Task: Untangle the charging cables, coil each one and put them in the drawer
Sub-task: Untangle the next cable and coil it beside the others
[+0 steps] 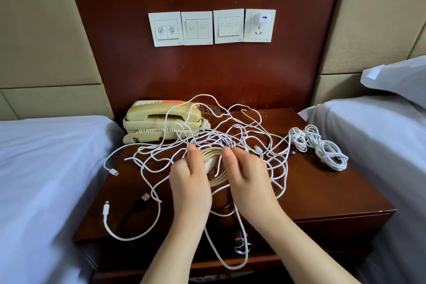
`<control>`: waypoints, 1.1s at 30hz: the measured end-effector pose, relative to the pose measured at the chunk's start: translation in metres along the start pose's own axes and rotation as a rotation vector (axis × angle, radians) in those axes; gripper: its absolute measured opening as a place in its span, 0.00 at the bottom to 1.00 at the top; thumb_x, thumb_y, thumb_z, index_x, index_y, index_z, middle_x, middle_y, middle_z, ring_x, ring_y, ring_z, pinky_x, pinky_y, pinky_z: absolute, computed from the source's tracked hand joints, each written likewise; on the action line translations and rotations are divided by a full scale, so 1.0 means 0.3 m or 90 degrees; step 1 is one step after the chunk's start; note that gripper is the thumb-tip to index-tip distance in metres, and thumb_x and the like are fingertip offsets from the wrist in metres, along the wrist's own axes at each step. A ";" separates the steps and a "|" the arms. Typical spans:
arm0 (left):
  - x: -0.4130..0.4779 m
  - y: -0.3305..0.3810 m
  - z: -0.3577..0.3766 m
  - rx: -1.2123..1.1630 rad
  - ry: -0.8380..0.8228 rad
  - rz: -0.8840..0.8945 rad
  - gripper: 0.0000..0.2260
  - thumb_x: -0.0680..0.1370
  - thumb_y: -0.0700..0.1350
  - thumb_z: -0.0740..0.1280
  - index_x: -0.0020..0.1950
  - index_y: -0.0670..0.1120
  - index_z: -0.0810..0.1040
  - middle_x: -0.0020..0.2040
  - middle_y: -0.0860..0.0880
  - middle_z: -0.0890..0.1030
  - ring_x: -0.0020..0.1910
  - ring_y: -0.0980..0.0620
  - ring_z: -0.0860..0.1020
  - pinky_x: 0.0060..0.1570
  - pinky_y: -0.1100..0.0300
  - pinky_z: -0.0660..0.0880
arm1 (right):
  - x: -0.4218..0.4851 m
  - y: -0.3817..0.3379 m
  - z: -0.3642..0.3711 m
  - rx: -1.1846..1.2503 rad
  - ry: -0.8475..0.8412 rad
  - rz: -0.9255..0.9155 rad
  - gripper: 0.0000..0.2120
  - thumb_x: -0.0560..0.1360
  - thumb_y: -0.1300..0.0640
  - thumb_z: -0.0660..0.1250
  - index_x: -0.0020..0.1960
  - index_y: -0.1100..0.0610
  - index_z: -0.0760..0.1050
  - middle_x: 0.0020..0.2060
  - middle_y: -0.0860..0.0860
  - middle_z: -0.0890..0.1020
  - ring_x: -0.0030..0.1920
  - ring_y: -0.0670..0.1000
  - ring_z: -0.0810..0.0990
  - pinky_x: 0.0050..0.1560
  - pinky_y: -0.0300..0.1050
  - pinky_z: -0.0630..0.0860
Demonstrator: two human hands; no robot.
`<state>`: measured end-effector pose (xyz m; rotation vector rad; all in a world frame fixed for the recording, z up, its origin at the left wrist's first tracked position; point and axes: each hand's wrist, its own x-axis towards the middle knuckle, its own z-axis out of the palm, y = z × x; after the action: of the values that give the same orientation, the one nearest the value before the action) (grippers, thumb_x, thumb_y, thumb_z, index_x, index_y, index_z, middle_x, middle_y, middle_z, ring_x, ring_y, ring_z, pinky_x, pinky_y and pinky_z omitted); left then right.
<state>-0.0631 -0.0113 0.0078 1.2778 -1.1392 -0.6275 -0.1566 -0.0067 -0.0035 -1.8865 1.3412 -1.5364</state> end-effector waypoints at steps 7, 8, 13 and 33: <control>0.045 -0.022 -0.035 0.010 -0.072 0.033 0.22 0.82 0.46 0.56 0.33 0.36 0.77 0.30 0.44 0.79 0.23 0.60 0.75 0.23 0.70 0.69 | 0.032 0.007 -0.063 -0.031 -0.018 -0.014 0.19 0.80 0.55 0.59 0.31 0.55 0.64 0.23 0.45 0.64 0.27 0.44 0.62 0.29 0.38 0.58; 0.039 -0.014 -0.037 -0.006 -0.114 0.031 0.22 0.82 0.46 0.56 0.32 0.39 0.77 0.29 0.47 0.80 0.24 0.60 0.76 0.24 0.70 0.70 | 0.043 0.017 -0.080 -0.044 -0.011 -0.023 0.19 0.80 0.55 0.60 0.31 0.56 0.64 0.23 0.45 0.63 0.27 0.44 0.61 0.29 0.38 0.58; 0.009 0.034 -0.043 -0.078 -0.205 0.025 0.24 0.81 0.47 0.56 0.26 0.46 0.74 0.20 0.52 0.73 0.21 0.59 0.70 0.24 0.67 0.67 | 0.069 0.065 -0.126 -0.015 -0.071 -0.017 0.19 0.79 0.51 0.59 0.31 0.56 0.68 0.24 0.44 0.65 0.27 0.43 0.61 0.28 0.36 0.58; 0.108 -0.038 -0.069 0.413 -0.193 0.219 0.22 0.82 0.50 0.50 0.29 0.45 0.65 0.31 0.42 0.75 0.36 0.40 0.74 0.37 0.50 0.66 | -0.003 -0.023 -0.064 -0.345 -0.109 -0.281 0.14 0.77 0.49 0.57 0.37 0.53 0.74 0.26 0.43 0.72 0.23 0.46 0.69 0.21 0.40 0.66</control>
<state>-0.0302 -0.0341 0.0091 1.4970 -1.8657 -0.1908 -0.1707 0.0027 0.0079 -2.7300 1.4282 -1.2175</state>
